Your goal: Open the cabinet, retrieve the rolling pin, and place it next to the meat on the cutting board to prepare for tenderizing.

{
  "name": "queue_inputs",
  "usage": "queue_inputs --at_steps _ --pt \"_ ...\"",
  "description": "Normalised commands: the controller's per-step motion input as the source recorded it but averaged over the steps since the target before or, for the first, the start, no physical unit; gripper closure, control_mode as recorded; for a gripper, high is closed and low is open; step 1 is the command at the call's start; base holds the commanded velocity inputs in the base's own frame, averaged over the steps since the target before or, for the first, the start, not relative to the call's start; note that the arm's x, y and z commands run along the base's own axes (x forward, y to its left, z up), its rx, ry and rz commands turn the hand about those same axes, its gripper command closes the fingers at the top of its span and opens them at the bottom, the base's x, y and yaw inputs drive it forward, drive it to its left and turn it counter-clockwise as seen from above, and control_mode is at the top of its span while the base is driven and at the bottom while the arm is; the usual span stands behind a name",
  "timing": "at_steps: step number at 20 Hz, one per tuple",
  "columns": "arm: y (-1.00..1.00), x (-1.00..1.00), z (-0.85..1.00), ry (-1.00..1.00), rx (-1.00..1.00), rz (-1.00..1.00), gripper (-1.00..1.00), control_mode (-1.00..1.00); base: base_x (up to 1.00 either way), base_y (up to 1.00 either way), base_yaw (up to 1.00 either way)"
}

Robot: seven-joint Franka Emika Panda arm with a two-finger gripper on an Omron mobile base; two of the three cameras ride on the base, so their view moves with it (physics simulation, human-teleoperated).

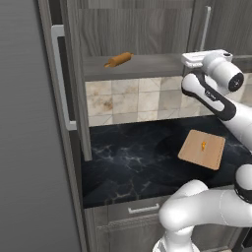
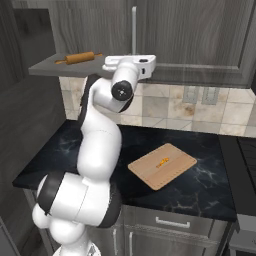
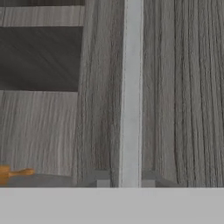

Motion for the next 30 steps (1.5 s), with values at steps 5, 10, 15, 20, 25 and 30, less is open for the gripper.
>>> queue_inputs --at_steps 5,10,15,20,25,30 --pt "0.00 -0.11 -0.02 0.00 0.00 0.03 1.00 -1.00 0.00 0.00 0.00" --pt "0.00 -0.31 -0.02 0.00 -0.01 0.03 1.00 -1.00 0.00 0.00 0.00" --pt "0.00 -0.61 -0.01 -0.01 -0.02 0.00 1.00 -1.00 0.00 0.00 0.00" --pt "-0.02 -0.83 -0.04 0.00 -0.01 0.00 1.00 -1.00 0.00 0.00 0.00" --pt "-0.14 -0.93 -0.19 0.00 0.00 0.00 1.00 -1.00 0.00 0.00 0.00" --pt "-0.18 -0.99 -0.14 0.00 0.00 0.00 1.00 -1.00 0.00 0.00 0.00"
